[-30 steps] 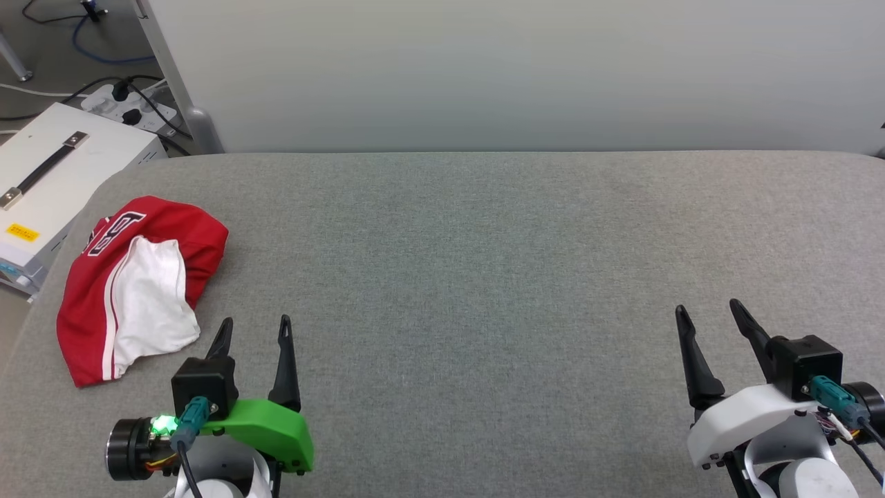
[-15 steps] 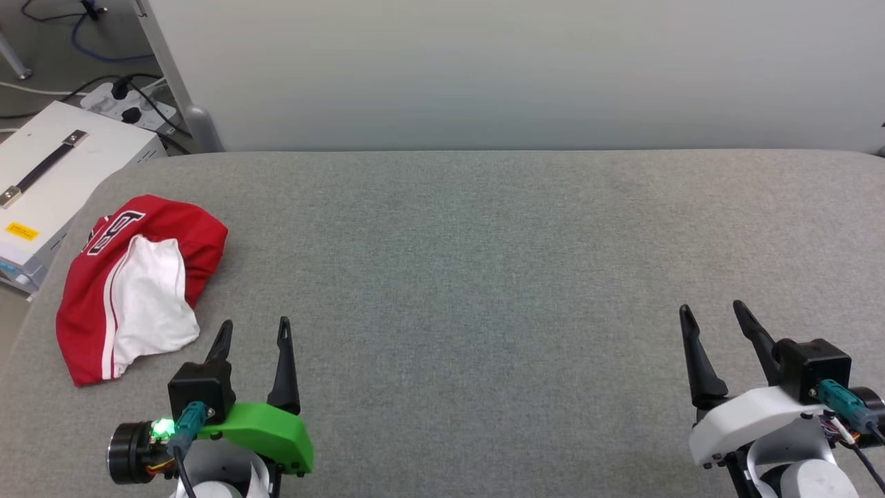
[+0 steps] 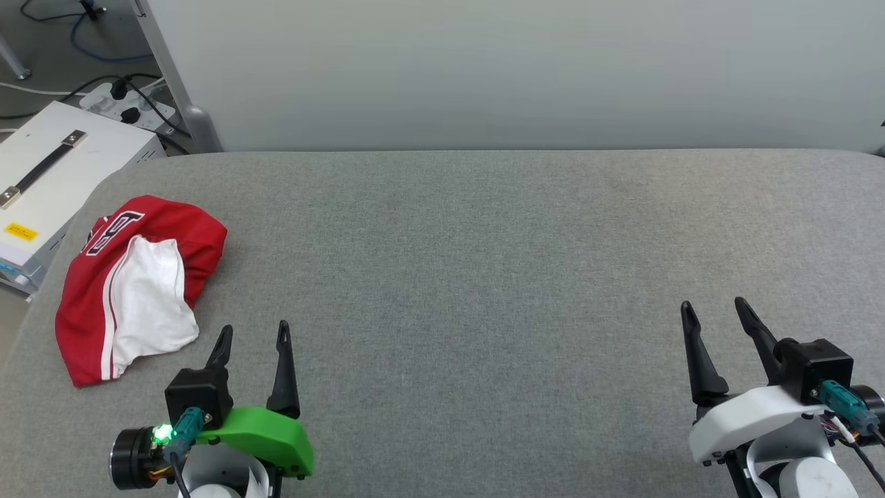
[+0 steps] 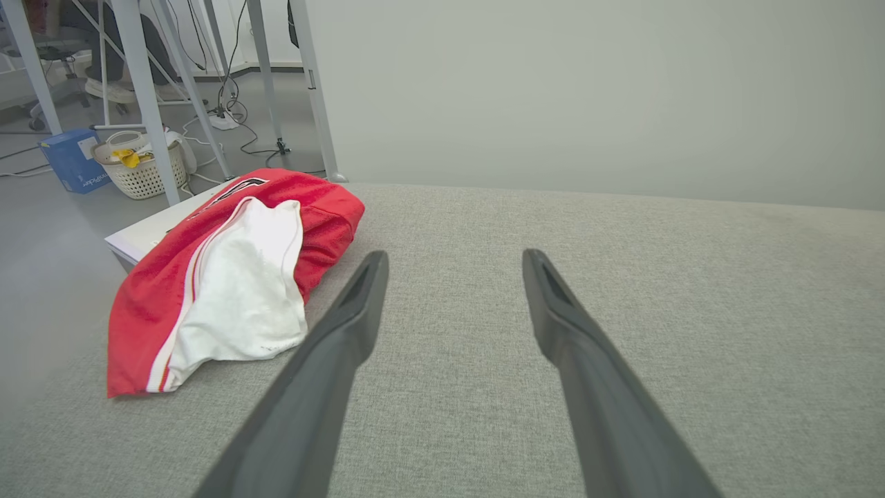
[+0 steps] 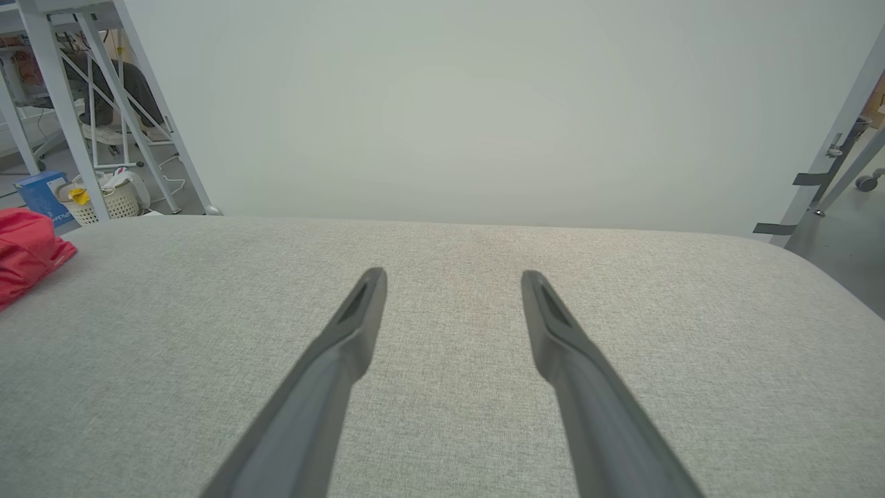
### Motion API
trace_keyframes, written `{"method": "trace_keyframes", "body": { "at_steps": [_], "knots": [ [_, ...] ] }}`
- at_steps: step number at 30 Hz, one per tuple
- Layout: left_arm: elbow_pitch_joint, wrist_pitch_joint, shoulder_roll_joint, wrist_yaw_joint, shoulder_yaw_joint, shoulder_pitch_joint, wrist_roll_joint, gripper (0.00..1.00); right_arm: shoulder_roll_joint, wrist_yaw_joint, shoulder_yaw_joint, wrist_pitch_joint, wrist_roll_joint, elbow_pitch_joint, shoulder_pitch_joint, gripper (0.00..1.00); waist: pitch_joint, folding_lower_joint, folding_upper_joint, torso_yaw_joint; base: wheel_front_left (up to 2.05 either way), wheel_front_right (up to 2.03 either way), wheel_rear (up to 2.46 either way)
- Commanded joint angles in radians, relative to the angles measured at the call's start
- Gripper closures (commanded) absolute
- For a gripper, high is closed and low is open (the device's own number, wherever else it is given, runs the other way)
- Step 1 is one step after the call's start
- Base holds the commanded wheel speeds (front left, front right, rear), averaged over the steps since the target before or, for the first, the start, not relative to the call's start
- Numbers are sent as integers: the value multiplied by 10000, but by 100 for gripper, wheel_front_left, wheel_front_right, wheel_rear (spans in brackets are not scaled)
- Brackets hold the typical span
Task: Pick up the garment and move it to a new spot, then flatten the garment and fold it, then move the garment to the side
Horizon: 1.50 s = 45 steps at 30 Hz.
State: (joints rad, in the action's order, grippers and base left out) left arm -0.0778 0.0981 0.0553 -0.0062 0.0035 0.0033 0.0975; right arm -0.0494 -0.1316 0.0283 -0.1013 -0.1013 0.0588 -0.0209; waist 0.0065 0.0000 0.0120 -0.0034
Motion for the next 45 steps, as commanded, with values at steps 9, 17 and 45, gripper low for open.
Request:
{"method": "trace_keyframes", "body": {
  "at_steps": [9,17,45],
  "knots": [
    [-184,278,-25,-72,3,96,253,0,-6,5,32,-264,-138,165,-147,0,-10,0,-58,-18,0,0,0],
    [-309,443,-28,-88,1,95,390,0,-6,5,91,-427,-286,272,-170,0,18,0,-65,-18,0,0,0],
    [-811,1021,-39,-170,-32,141,793,0,-7,7,-361,-997,-413,531,-110,0,33,0,-92,1957,0,0,0]
  ]
}}
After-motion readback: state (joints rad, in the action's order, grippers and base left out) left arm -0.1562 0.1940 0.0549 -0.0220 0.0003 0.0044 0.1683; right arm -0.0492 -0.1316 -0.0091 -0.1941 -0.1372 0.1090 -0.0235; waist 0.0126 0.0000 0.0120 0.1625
